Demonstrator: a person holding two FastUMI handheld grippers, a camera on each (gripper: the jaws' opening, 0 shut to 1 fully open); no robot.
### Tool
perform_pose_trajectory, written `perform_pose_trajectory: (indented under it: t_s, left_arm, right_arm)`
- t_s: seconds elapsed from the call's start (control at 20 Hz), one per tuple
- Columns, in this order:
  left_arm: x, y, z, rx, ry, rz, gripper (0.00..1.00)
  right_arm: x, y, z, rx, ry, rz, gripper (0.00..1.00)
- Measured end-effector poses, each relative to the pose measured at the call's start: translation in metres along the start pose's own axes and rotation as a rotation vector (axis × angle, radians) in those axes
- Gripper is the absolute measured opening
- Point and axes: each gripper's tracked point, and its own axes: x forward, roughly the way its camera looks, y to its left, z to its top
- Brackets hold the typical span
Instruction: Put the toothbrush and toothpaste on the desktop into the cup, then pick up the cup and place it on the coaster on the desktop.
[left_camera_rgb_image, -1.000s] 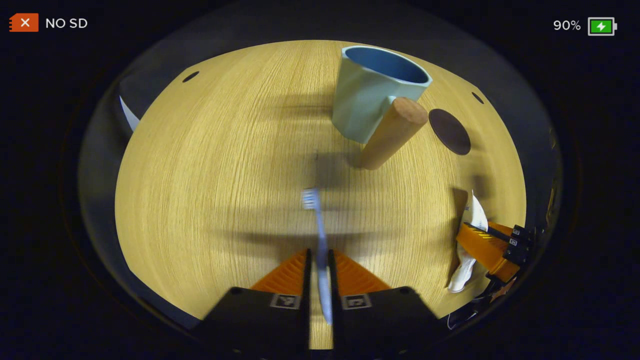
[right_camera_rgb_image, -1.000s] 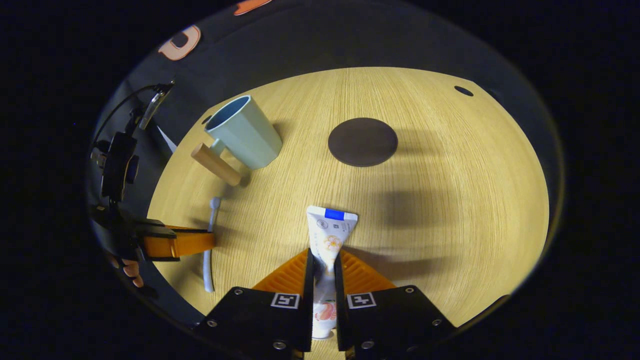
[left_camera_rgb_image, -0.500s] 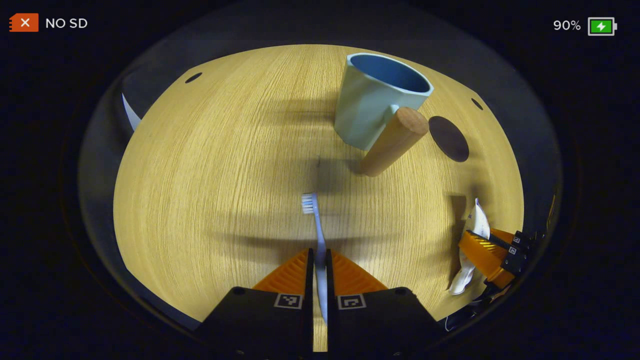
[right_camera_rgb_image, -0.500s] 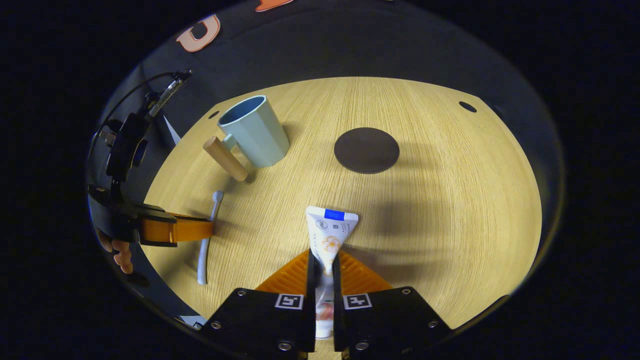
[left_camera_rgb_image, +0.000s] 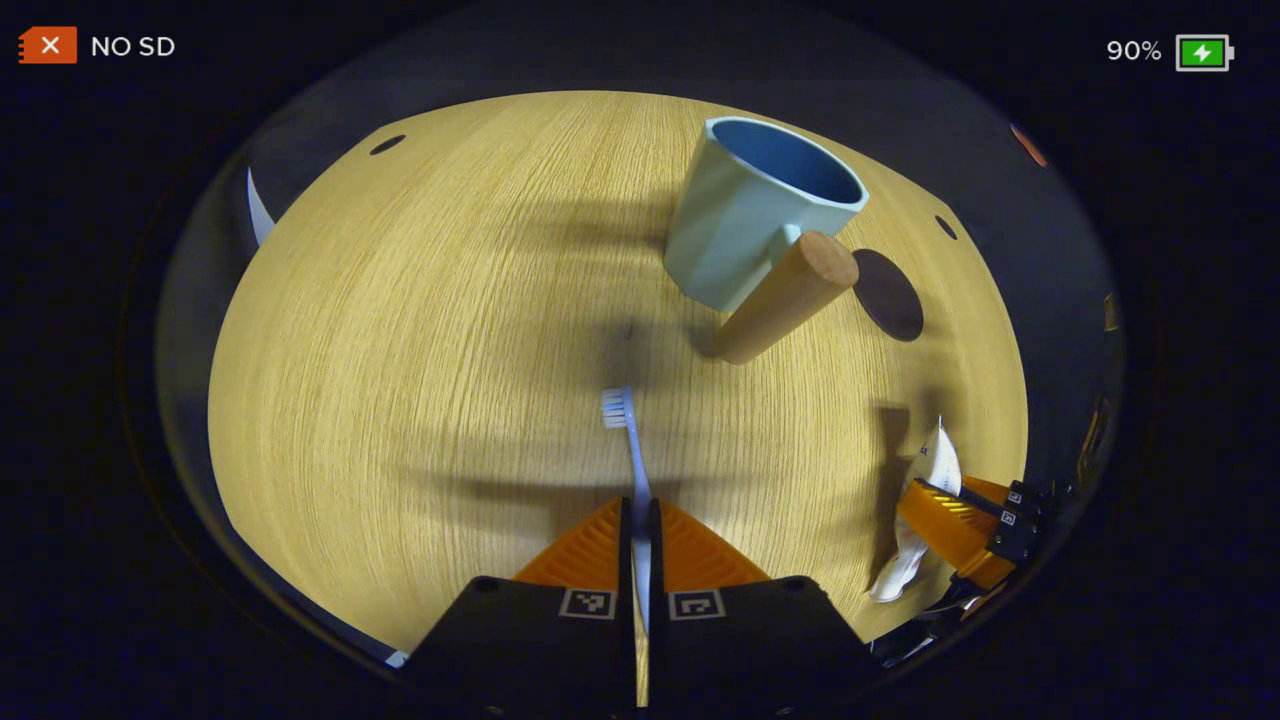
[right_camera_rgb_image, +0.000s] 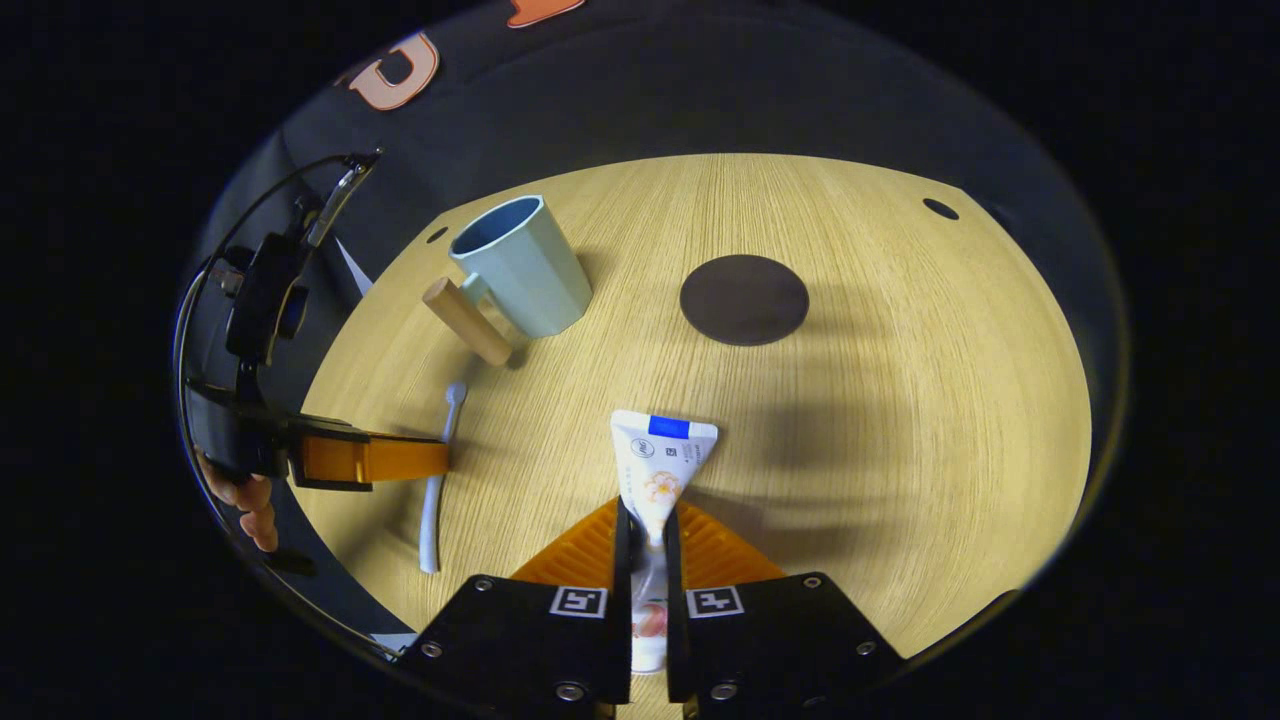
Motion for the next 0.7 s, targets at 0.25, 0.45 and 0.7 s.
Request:
perform_pose_trajectory:
  t_s: [0.25, 0.45, 0.7]
  left_arm:
    - [-0.011, 0.008, 0.009, 0.026, -0.035, -0.008, 0.05]
    - [-0.015, 0.005, 0.012, 0.059, -0.061, 0.002, 0.05]
    - [-0.008, 0.009, 0.011, 0.043, -0.045, 0.02, 0.05]
  right_arm:
    - [-0.002, 0.002, 0.005, -0.001, -0.029, -0.002, 0.15]
    - [-0.003, 0.003, 0.009, -0.011, -0.04, 0.003, 0.14]
    - [-0.004, 0.004, 0.015, -0.055, -0.068, 0.017, 0.12]
